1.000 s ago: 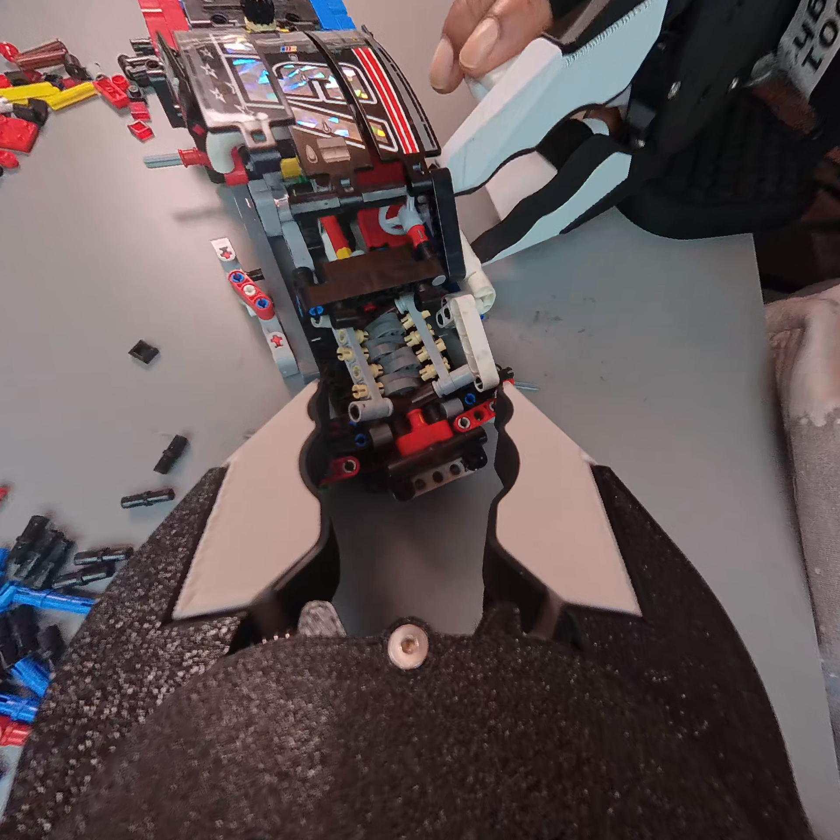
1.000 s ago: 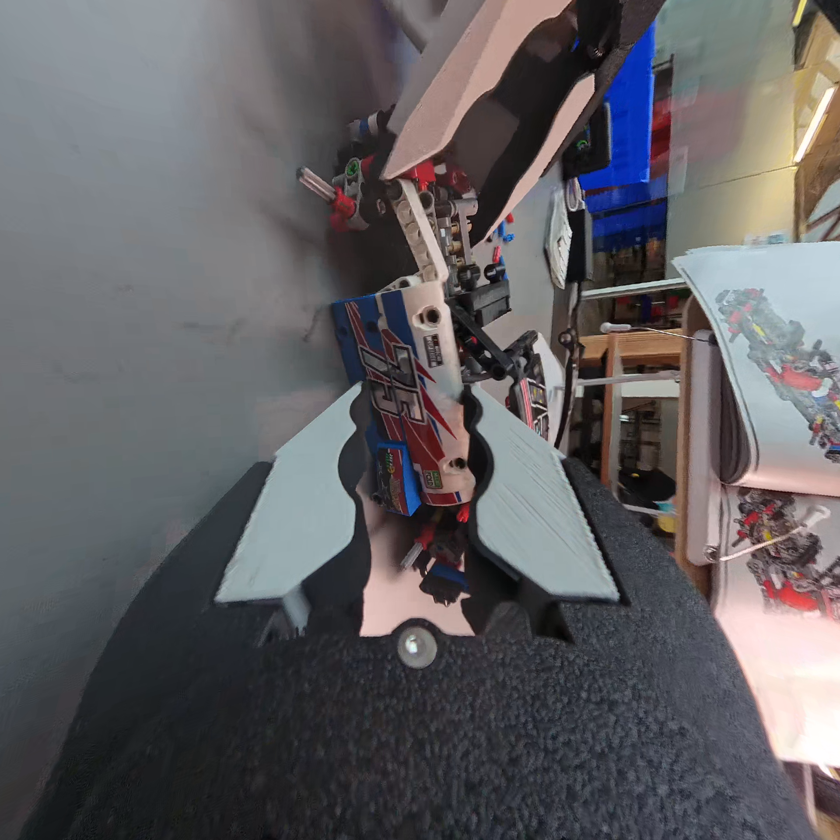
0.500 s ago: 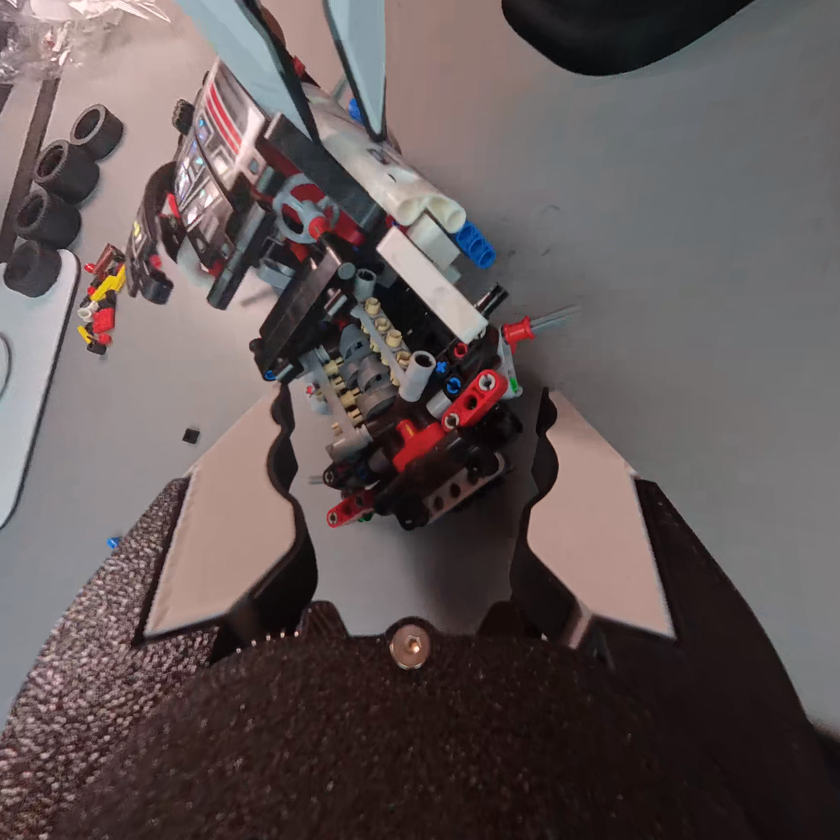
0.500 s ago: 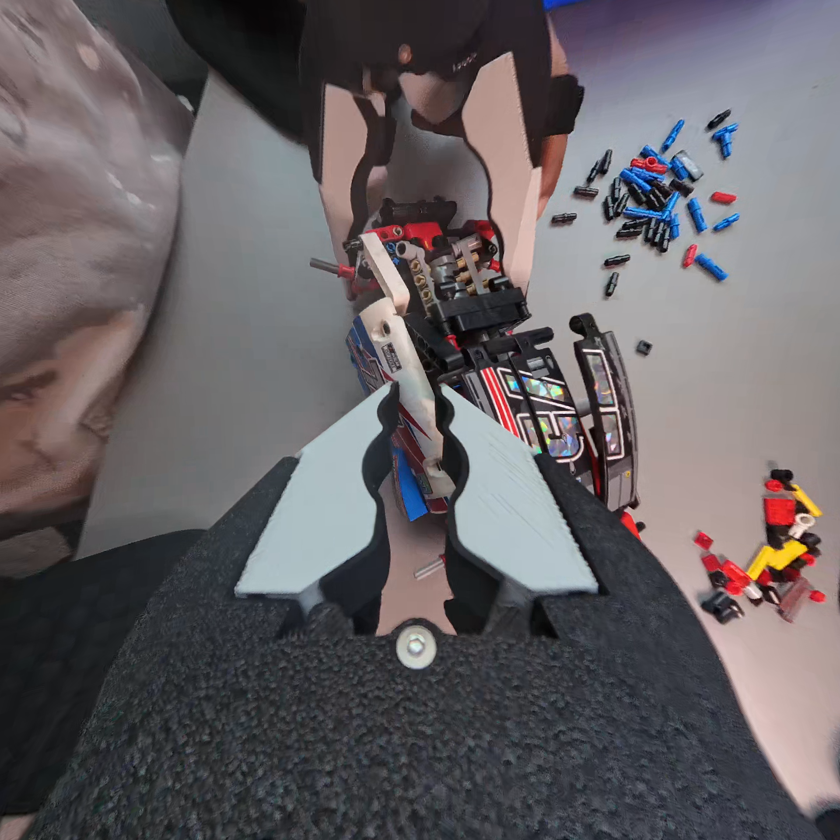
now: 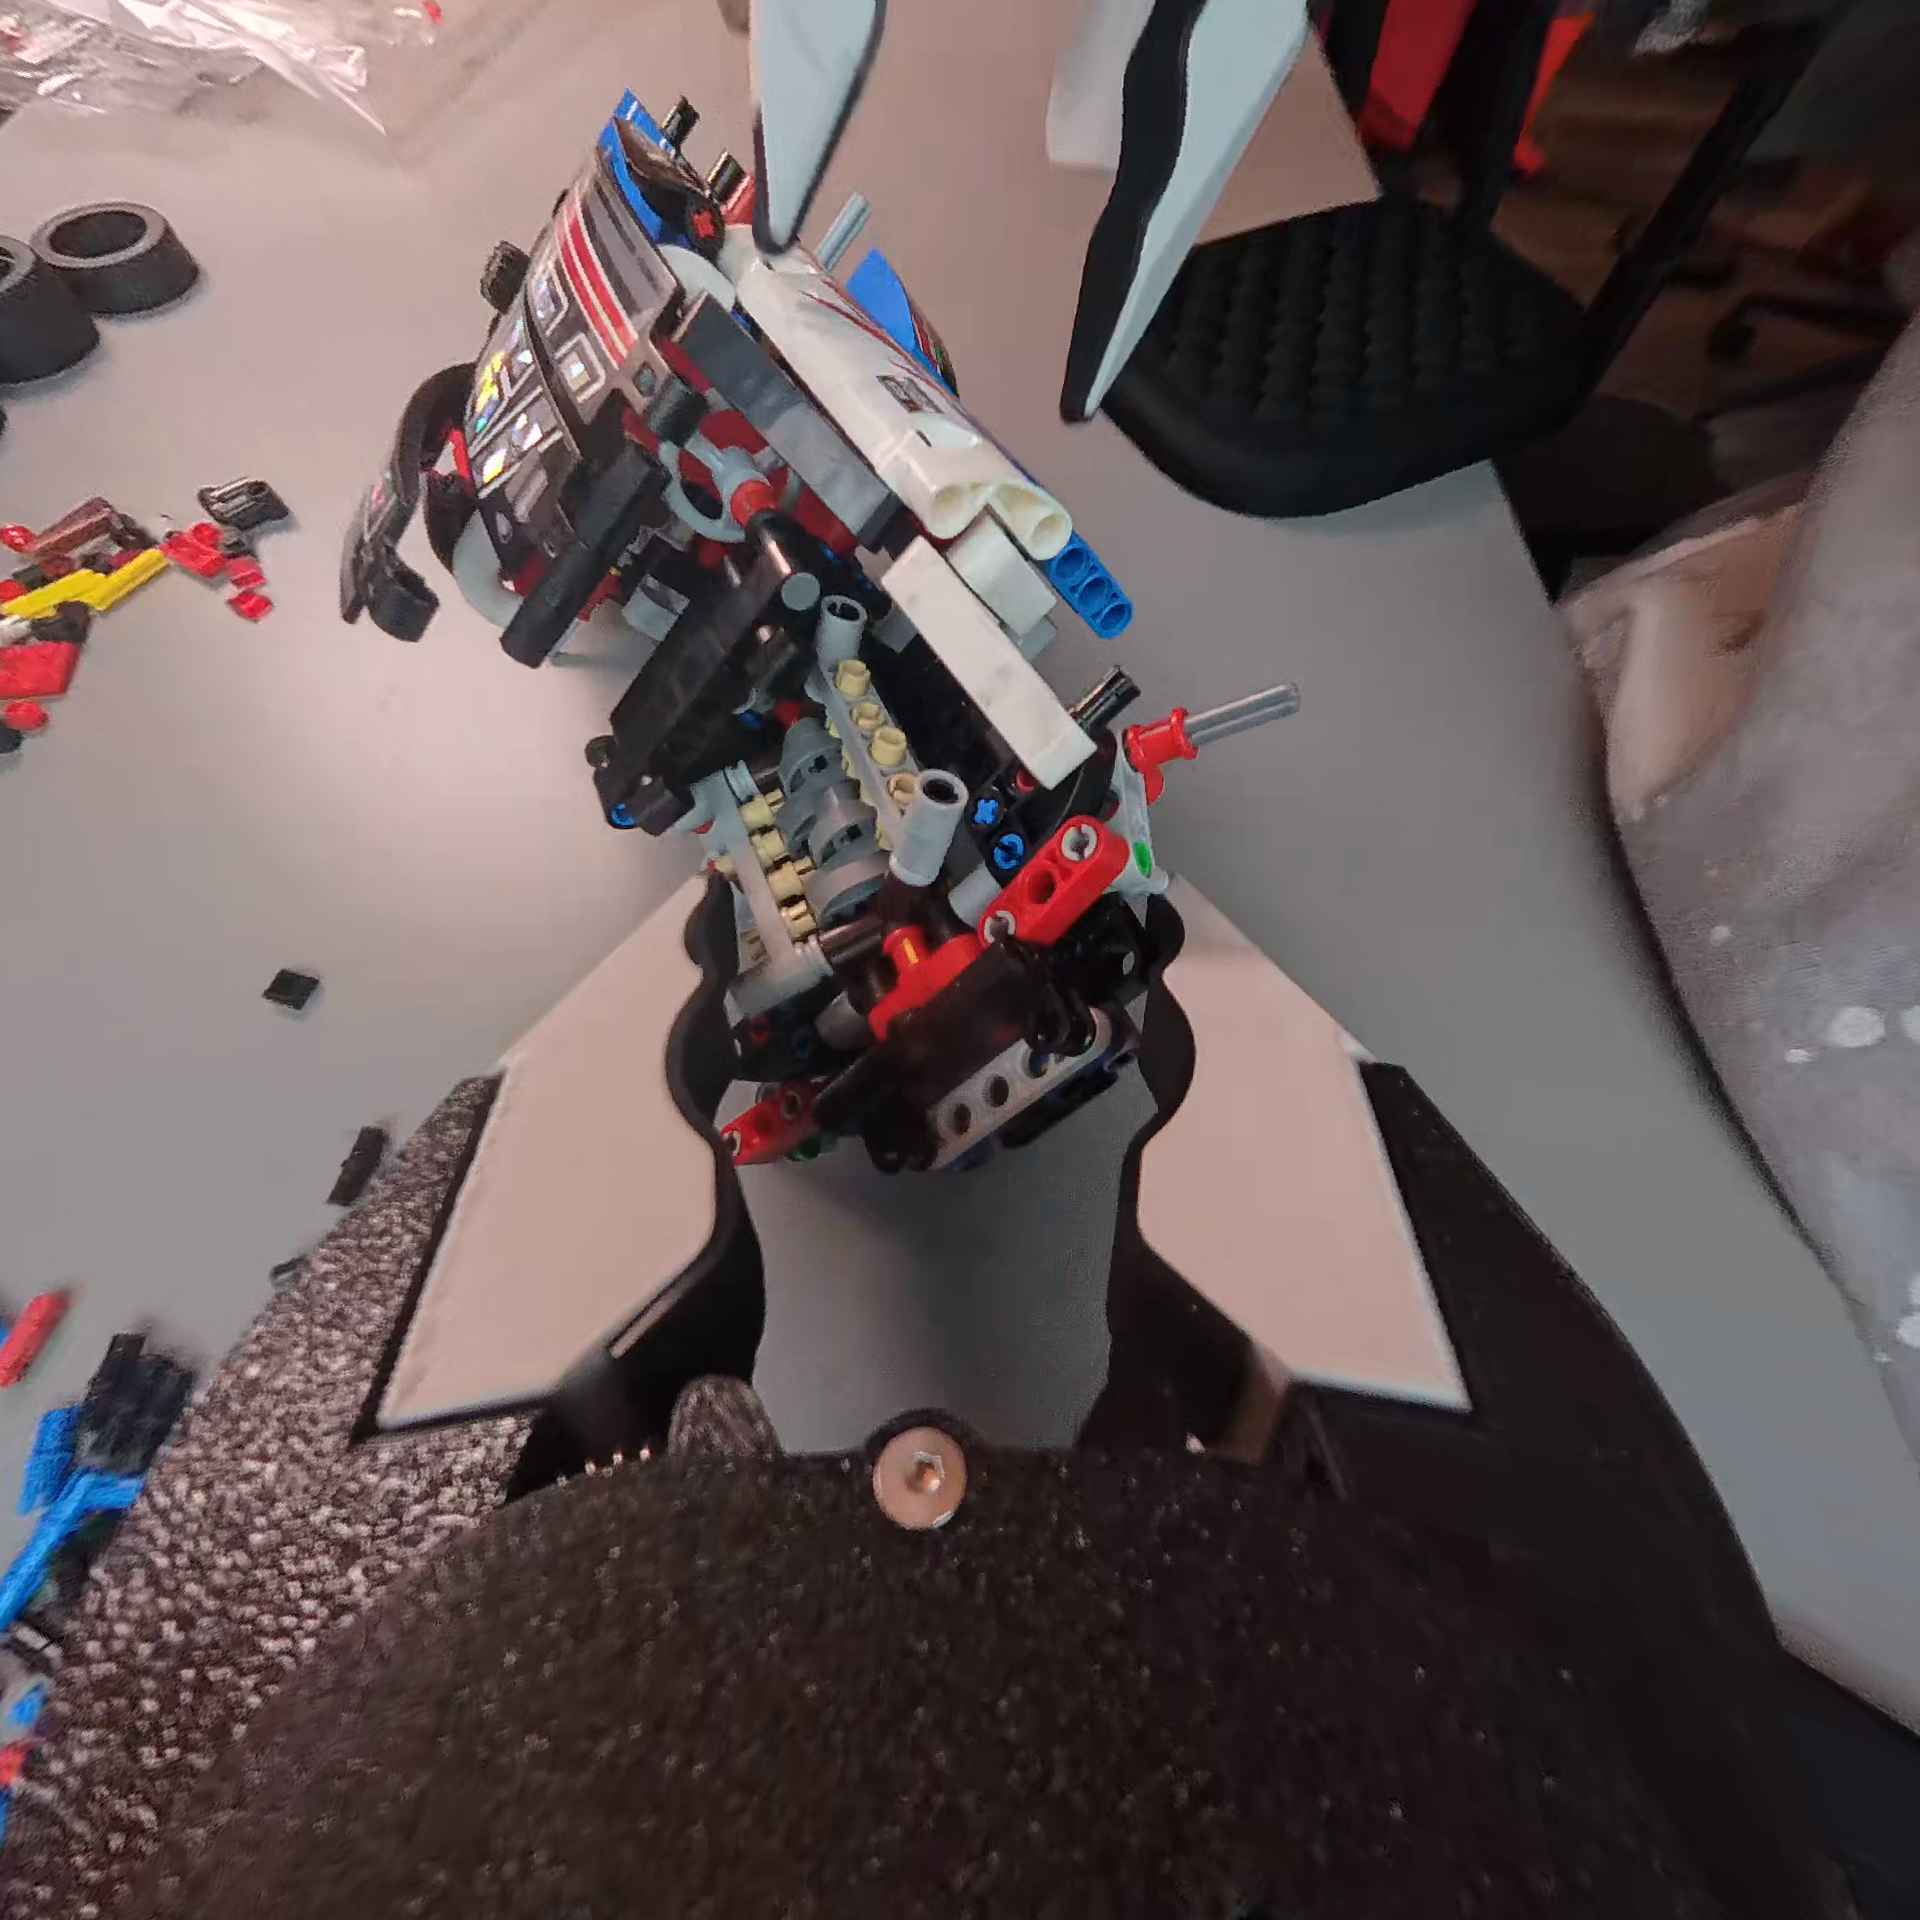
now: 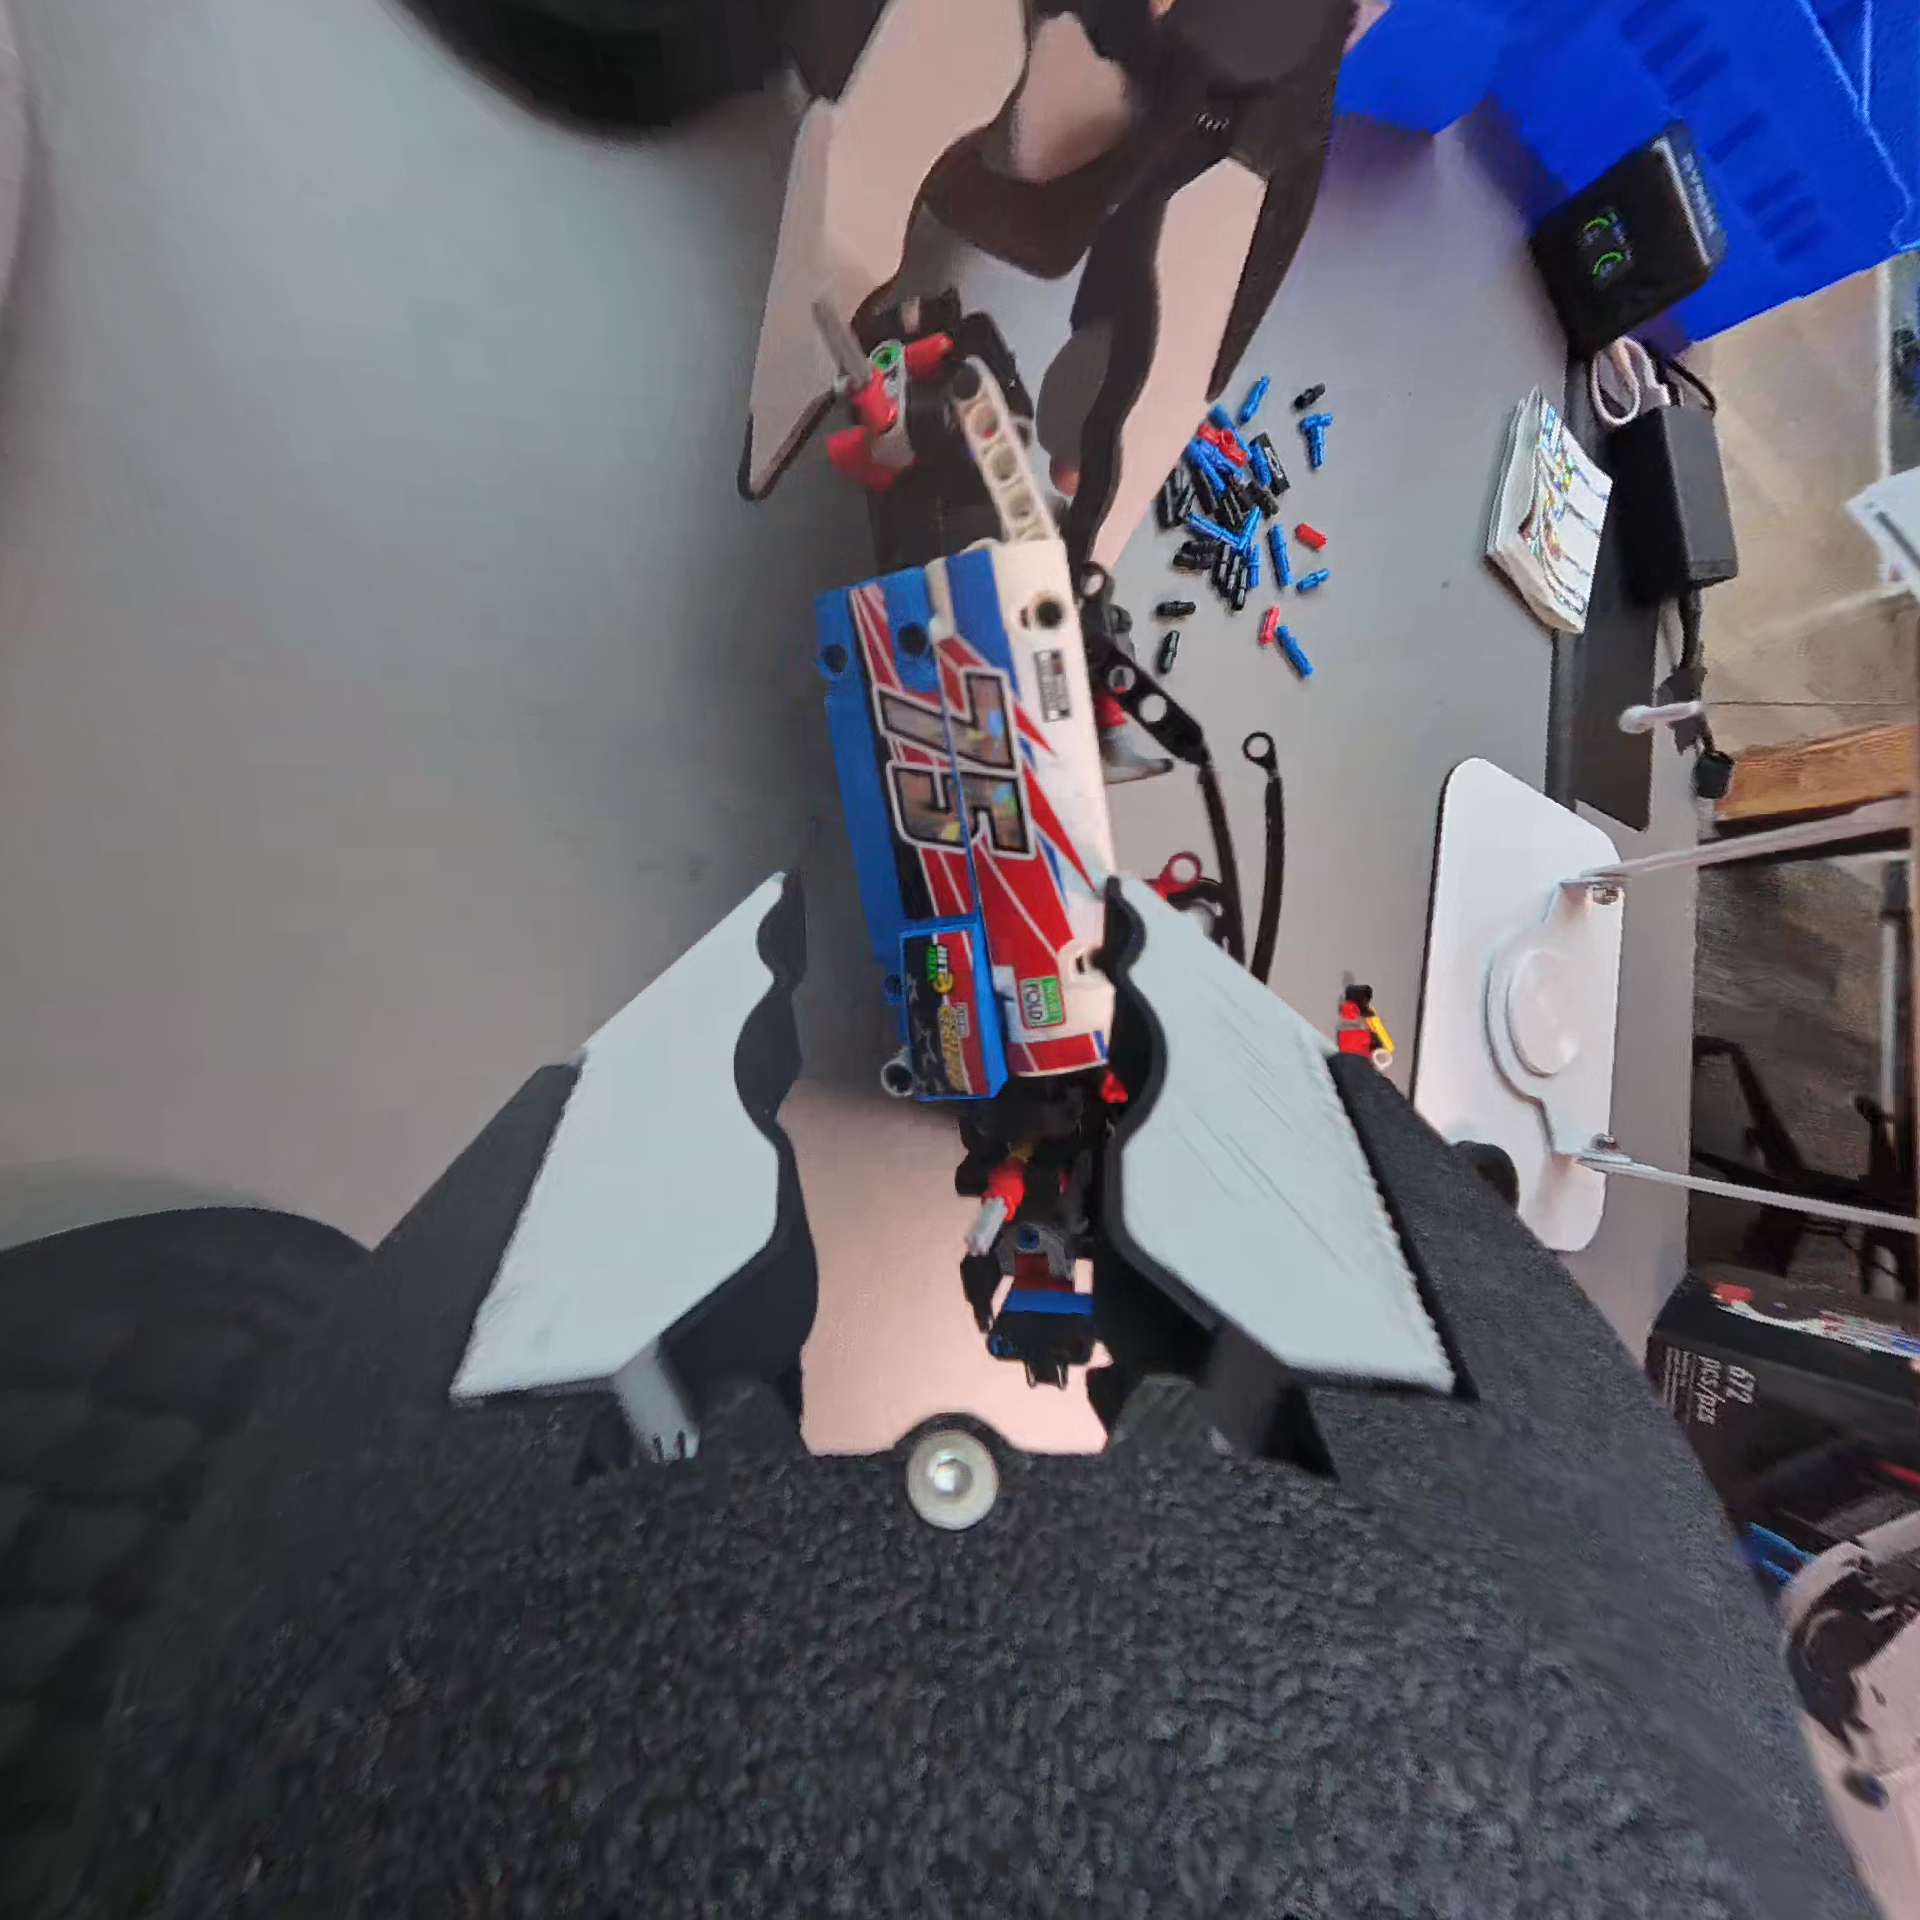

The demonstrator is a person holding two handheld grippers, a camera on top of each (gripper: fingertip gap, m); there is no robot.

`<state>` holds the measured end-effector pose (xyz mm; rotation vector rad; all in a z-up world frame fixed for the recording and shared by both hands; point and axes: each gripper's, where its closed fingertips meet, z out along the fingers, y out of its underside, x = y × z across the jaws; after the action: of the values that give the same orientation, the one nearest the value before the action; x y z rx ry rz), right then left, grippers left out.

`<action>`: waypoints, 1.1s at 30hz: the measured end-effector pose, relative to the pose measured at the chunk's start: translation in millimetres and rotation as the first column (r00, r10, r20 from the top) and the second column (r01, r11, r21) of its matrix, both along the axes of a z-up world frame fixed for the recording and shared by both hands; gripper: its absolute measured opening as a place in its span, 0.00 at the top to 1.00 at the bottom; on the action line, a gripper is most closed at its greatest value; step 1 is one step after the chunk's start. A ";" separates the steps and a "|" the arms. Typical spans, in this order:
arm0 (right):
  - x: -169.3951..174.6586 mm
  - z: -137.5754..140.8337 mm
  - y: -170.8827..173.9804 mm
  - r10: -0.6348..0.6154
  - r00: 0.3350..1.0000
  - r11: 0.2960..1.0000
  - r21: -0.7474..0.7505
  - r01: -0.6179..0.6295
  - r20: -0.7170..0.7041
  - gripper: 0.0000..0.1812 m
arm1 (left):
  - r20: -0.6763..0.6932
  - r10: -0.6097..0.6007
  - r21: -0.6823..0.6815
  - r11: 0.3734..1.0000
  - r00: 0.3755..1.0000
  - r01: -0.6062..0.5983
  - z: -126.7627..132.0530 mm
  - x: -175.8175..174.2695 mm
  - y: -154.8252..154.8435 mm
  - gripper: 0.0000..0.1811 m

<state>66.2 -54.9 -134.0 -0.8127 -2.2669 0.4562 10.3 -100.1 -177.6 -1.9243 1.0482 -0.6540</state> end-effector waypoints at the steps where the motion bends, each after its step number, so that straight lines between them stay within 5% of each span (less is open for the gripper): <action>1: -2.9 -0.8 -2.4 0.005 1.000 1.000 0.007 -0.005 -0.017 0.66 | 0.050 -0.018 -0.029 0.999 0.999 0.019 4.7 1.5 -1.6 0.57; 4: -9.4 -2.5 3.6 0.017 1.000 0.992 0.121 -0.019 0.017 0.70 | 0.133 -0.061 -0.092 0.993 0.989 0.074 9.4 4.8 -7.2 0.57; 12: -19.2 4.8 1.8 0.070 0.971 0.997 -0.030 -0.065 0.227 0.69 | 0.239 -0.014 -0.087 0.996 0.971 0.035 29.7 -1.3 -5.9 0.54; 14: -21.8 8.4 6.0 0.052 0.964 0.996 -0.090 -0.029 0.260 0.69 | 0.198 0.023 0.035 0.999 0.980 -0.031 41.1 -2.7 -3.3 0.48; 18: -28.4 8.9 0.7 0.058 0.939 0.986 -0.169 0.000 0.340 0.69 | 0.042 0.136 0.195 0.971 0.990 -0.142 33.5 10.6 19.4 0.53; 21: -28.9 1.6 -1.9 0.058 0.901 0.991 -0.136 0.001 0.431 0.69 | -0.112 0.192 0.177 0.969 0.975 -0.170 6.8 12.1 33.7 0.60; 25: -23.2 11.3 1.0 0.039 0.848 0.992 -0.121 0.029 0.529 0.69 | -0.109 0.236 0.123 0.967 0.966 -0.222 4.9 5.9 39.9 0.70; 33: -16.1 8.6 2.7 -0.005 0.759 0.994 -0.077 0.073 0.651 0.69 | -0.093 0.231 0.083 0.971 0.969 -0.224 4.4 14.7 35.5 0.71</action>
<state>50.1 -52.2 -125.5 -1.2141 -2.8748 0.2859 25.0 -64.7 -173.2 -1.9937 0.8821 -0.3873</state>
